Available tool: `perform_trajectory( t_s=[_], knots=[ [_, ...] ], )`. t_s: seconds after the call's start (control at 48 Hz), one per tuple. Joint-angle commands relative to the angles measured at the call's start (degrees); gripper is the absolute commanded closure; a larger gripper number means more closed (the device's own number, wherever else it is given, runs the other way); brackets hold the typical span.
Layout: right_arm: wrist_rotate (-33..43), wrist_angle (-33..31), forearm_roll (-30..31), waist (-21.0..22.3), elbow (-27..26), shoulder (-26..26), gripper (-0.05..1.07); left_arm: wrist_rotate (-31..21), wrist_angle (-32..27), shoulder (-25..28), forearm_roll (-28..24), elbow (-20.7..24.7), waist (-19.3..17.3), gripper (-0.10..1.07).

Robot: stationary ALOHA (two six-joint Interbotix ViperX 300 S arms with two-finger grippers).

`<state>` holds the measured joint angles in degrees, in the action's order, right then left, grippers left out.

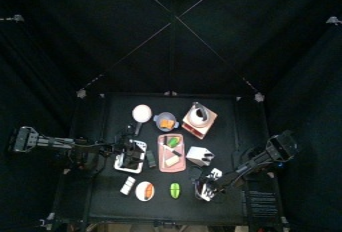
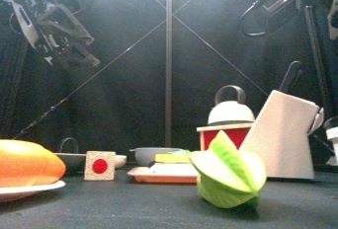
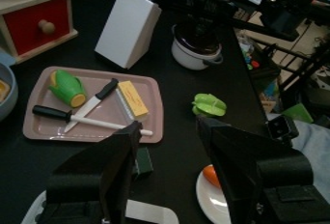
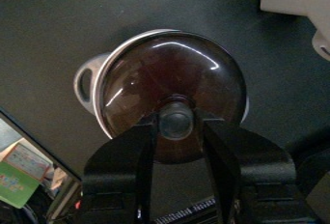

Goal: Place pot lid on pot

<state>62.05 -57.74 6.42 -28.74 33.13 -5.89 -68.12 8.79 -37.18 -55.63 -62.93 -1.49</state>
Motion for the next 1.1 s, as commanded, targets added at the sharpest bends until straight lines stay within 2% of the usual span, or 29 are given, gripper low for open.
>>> perform_trajectory(
  t_s=[0.0, 0.333, 0.771, 1.083],
  knots=[
    [-0.09, 0.44, 0.09, 0.09, -1.23, -0.44, 0.43, 0.00, 0.18, -0.09, 0.09, 0.79, 0.00, 0.11],
    [-0.09, 0.35, -0.26, -0.53, -2.02, 0.09, 0.43, 0.00, 0.18, -0.09, 0.09, 0.70, 0.09, 0.11],
    [-0.18, -2.99, 0.00, -0.79, -3.43, -0.53, 0.43, 0.00, 0.18, -0.09, 0.09, 0.70, 0.09, 0.11],
    [-0.18, -2.37, -0.09, -0.79, -3.08, 0.00, 0.43, 0.00, 0.18, -0.09, 0.09, 0.70, 0.09, 0.11]
  ],
)
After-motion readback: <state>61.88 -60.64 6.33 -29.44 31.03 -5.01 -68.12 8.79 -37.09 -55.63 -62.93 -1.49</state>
